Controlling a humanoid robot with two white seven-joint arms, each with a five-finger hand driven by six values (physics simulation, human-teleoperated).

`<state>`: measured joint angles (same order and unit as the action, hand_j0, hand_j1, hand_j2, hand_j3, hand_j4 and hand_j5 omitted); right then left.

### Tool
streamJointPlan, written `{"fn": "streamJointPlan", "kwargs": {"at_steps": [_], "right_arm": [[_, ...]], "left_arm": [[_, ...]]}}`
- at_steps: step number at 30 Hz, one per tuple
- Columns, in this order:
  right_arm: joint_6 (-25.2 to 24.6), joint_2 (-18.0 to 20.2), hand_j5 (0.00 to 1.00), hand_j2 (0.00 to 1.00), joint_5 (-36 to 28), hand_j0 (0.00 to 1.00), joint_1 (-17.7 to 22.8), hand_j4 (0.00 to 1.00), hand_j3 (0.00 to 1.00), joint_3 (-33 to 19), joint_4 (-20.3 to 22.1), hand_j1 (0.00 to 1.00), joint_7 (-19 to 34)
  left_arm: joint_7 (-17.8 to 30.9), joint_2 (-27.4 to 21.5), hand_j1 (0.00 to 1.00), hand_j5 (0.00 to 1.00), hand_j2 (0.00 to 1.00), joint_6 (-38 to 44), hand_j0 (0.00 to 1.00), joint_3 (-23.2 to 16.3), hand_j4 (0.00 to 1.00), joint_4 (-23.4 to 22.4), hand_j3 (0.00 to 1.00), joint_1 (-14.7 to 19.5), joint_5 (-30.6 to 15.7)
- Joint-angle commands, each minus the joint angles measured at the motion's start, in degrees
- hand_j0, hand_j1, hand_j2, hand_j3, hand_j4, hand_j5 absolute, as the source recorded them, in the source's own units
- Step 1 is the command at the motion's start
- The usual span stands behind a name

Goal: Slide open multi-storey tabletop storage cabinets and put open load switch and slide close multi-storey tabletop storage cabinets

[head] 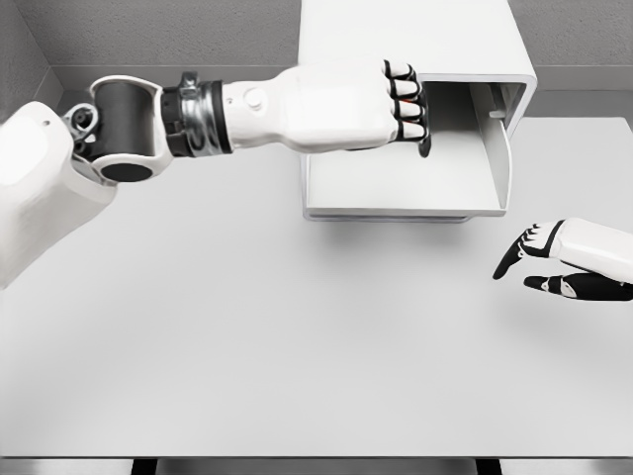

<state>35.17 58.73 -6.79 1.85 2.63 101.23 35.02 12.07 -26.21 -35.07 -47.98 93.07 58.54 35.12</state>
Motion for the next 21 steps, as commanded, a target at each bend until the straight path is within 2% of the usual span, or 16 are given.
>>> {"fn": "streamJointPlan", "kwargs": {"at_steps": [1, 2, 3, 17, 21], "right_arm": [[-0.2, 0.1, 0.58, 0.58, -0.5, 0.58, 0.0, 0.58, 0.58, 0.0, 0.0, 0.58, 0.0], [-0.2, 0.1, 0.58, 0.58, -0.4, 0.58, 0.0, 0.58, 0.58, 0.0, 0.0, 0.58, 0.0], [-0.2, 0.1, 0.58, 0.58, -0.4, 0.58, 0.0, 0.58, 0.58, 0.0, 0.0, 0.58, 0.0], [-0.2, 0.1, 0.58, 0.58, -0.4, 0.58, 0.4, 0.58, 0.58, 0.0, 0.0, 0.58, 0.0], [-0.2, 0.1, 0.58, 0.58, -0.4, 0.58, 0.4, 0.58, 0.58, 0.0, 0.0, 0.58, 0.0]], "left_arm": [[0.1, 0.2, 0.76, 0.76, 0.76, 0.1, 0.76, 0.0, 0.76, -0.4, 0.76, 0.0, -0.4], [0.1, 0.2, 0.93, 0.93, 0.93, 0.1, 0.93, 0.0, 0.93, -0.6, 0.93, -0.1, -0.4], [0.1, 0.3, 1.00, 1.00, 1.00, 0.1, 1.00, 0.0, 1.00, -0.6, 1.00, 0.0, -0.5], [0.1, 1.5, 1.00, 1.00, 1.00, 0.1, 1.00, 0.0, 1.00, -0.8, 1.00, 0.8, -0.4], [0.1, 4.8, 1.00, 1.00, 1.00, 0.1, 1.00, 0.3, 1.00, -0.7, 1.00, 2.2, -0.5]]}}
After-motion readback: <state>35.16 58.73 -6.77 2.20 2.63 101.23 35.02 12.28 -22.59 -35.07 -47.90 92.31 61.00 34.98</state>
